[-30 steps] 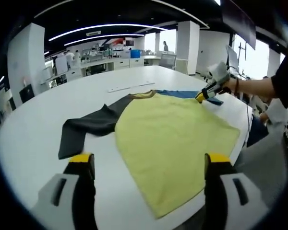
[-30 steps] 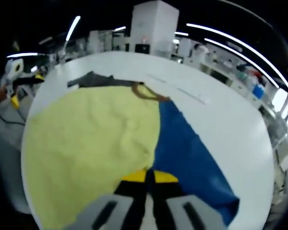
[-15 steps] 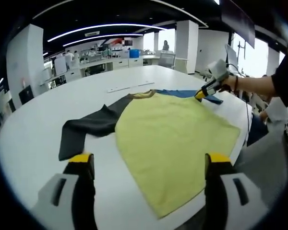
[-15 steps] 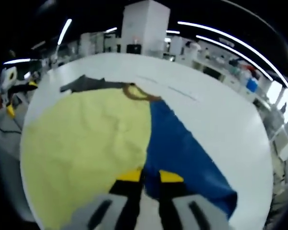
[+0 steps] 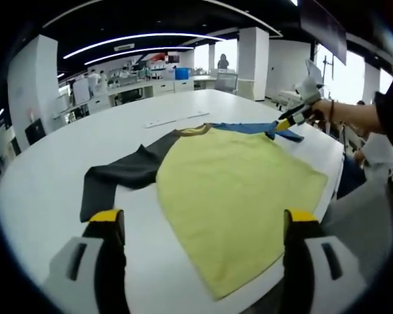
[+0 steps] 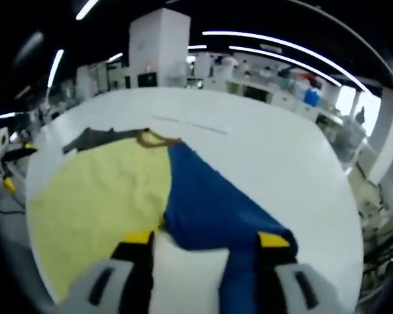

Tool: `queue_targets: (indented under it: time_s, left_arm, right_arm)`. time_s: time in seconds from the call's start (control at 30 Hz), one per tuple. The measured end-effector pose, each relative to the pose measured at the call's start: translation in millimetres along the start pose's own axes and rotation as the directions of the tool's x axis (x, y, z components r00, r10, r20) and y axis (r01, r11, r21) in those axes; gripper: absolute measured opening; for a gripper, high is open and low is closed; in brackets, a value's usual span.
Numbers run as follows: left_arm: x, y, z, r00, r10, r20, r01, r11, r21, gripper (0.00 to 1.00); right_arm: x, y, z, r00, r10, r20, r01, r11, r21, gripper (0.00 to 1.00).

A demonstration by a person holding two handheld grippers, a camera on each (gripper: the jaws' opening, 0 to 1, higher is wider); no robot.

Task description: Fold the garment on the visible template until the final outline fits inside the template.

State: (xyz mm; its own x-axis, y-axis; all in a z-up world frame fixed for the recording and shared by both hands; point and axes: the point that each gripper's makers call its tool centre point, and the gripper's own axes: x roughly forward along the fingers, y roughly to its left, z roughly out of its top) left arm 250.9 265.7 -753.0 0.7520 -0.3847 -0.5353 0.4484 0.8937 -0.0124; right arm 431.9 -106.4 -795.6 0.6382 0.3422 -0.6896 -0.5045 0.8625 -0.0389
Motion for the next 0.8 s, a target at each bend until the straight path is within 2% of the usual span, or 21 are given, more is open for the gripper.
queue_targets:
  time_s: [0.13,0.53,0.8]
  left_arm:
    - [0.2,-1.1,-0.7,1.0,-0.004,0.0,0.004,1.0,0.0,0.99]
    - [1.0,3.1,-3.9,1.0,-0.013,0.0,0.013,1.0,0.0,0.98]
    - [0.6,8.3,0.0,1.0,-0.01,0.014,0.01,1.0,0.002,0.98]
  right_arm:
    - [-4.6,-13.7,-9.7,1.0,-0.018,-0.007,0.019,0.999,0.044,0.63]
    - [-29.7,-29.1,-39.4,0.996,-0.089,-0.015,0.09,0.98,0.176,0.62]
    - [-46.4,-33.2,-63.1,0.984,-0.174,-0.032,0.176,0.944,0.279,0.53]
